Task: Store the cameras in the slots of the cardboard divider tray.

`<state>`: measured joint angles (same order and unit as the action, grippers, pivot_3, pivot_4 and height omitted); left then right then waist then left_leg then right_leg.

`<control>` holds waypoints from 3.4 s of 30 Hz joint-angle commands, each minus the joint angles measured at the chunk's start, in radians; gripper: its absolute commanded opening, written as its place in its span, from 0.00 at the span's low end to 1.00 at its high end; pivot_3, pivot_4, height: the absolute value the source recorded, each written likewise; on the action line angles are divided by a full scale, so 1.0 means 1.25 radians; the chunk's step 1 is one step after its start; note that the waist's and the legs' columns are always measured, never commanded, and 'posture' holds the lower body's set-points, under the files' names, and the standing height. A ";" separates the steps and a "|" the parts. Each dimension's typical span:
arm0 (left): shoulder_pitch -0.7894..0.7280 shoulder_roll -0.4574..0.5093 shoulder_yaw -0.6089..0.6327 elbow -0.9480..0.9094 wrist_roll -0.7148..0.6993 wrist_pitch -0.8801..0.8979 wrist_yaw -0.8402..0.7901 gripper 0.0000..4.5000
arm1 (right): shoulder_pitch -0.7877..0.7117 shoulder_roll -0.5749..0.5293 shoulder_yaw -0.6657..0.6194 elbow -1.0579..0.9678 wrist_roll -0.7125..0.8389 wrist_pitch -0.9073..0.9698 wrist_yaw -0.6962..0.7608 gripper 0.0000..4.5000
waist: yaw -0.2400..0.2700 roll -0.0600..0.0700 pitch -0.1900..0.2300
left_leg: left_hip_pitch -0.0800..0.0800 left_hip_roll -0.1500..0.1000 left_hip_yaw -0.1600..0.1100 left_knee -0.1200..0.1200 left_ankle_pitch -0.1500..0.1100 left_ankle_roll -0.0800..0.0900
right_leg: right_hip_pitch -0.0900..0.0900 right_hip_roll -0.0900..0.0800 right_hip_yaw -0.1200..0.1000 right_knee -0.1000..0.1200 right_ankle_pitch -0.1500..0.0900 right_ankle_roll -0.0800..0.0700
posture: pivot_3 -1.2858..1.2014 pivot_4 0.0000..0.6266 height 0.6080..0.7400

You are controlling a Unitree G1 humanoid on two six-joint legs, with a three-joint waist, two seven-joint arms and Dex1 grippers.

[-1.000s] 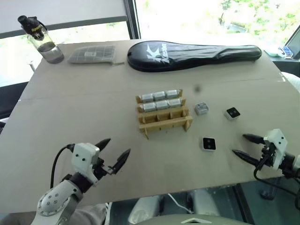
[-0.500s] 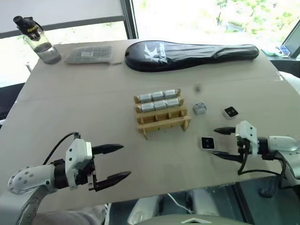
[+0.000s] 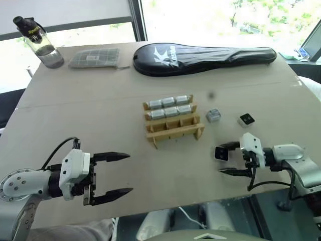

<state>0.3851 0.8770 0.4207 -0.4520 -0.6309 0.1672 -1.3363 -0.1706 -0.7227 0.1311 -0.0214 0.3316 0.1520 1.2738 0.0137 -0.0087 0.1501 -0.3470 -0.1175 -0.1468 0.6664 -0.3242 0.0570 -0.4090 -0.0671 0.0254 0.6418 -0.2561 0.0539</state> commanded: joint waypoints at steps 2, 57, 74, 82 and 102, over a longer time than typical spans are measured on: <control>-0.002 0.009 0.018 0.015 -0.003 -0.021 -0.033 1.00 | -0.009 0.010 -0.012 -0.025 0.014 0.009 -0.011 0.43 | 0.000 0.000 0.000 | 0.000 0.000 0.000 0.000 0.000 0.000 | 0.000 0.000 0.000 0.000 0.000 0.000 | 0.52 0.24 1.00; -0.552 -0.058 -0.238 0.154 -0.125 0.433 0.166 1.00 | -0.403 0.242 0.300 0.167 -0.769 -0.827 -0.640 0.43 | -0.044 -0.002 -0.001 | 0.000 -0.001 0.000 0.003 0.002 -0.003 | -0.004 0.003 -0.003 0.005 0.001 -0.001 | 0.52 0.24 1.00; -0.558 -0.027 -0.290 0.182 -0.048 0.407 0.090 1.00 | -0.411 0.232 0.298 0.144 -0.752 -0.821 -0.642 0.43 | -0.045 -0.002 -0.001 | 0.000 0.000 0.000 0.002 0.003 -0.004 | -0.004 0.003 -0.002 0.006 0.001 -0.001 | 0.52 0.24 1.00; -0.564 -0.032 -0.293 0.194 -0.041 0.395 0.088 0.63 | -0.410 0.245 0.304 0.129 -0.744 -0.806 -0.631 0.43 | -0.045 -0.002 -0.001 | 0.000 0.000 0.000 0.002 0.003 -0.004 | -0.004 0.003 -0.002 0.006 0.001 -0.001 | 0.52 0.24 1.00; -0.601 -0.050 -0.306 0.244 0.003 0.348 0.104 0.16 | -0.325 0.212 0.258 0.015 -0.489 -0.603 -0.463 0.97 | -0.042 -0.002 -0.001 | 0.000 0.000 0.000 0.003 0.003 -0.004 | -0.004 0.003 -0.002 0.007 0.001 -0.001 | 0.52 0.24 1.00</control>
<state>-0.3494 0.8159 0.0288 -0.1451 -0.6333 0.6301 -1.1971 -0.5791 -0.4532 0.5018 0.0484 -0.3568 -0.6451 0.6761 -0.0382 -0.0110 0.1489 -0.3472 -0.1180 -0.1465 0.6699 -0.3210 0.0524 -0.4143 -0.0640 0.0224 0.6502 -0.2551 0.0528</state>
